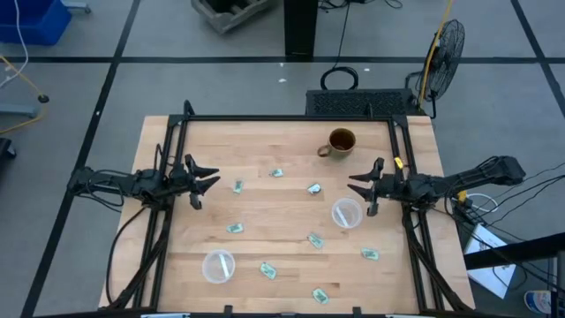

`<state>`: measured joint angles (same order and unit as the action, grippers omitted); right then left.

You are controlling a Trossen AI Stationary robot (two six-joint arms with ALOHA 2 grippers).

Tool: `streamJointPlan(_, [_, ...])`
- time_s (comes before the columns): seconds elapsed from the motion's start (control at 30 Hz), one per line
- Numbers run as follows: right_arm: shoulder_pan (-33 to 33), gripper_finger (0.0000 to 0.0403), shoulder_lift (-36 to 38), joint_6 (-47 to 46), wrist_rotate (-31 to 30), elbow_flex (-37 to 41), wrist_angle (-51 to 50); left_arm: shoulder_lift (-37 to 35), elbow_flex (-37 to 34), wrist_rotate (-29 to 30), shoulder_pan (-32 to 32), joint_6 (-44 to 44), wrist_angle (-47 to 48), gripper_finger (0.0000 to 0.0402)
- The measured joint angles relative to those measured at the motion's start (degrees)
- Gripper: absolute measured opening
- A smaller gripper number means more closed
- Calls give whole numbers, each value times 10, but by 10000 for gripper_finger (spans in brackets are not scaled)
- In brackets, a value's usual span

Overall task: Pick and place Stevia / Truvia into bins
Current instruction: Put the truvia packet into the top transparent container

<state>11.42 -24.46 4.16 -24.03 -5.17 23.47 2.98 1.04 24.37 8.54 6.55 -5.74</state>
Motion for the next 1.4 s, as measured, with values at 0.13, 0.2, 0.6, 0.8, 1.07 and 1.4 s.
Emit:
streamJointPlan(0.13, [-24,114,-86,-4,4,-72,-27,0,0,28,0,21,-1,129])
streamJointPlan(0.2, [-37,114,-146,-3,28,-104,-41,0,0,32,-2,26,-6,129])
streamJointPlan(0.6, [-116,114,-487,-24,112,-367,-216,1,0,36,-7,44,-44,129])
streamJointPlan(0.8, [-118,114,-592,-22,179,-438,-334,1,0,39,-7,43,-44,129])
streamJointPlan(1.07, [-118,114,-651,-33,182,-441,-343,1,0,50,-8,-59,-79,129])
streamJointPlan(1.4, [-121,114,-695,-19,164,-441,-340,1,0,60,-8,-170,-192,129])
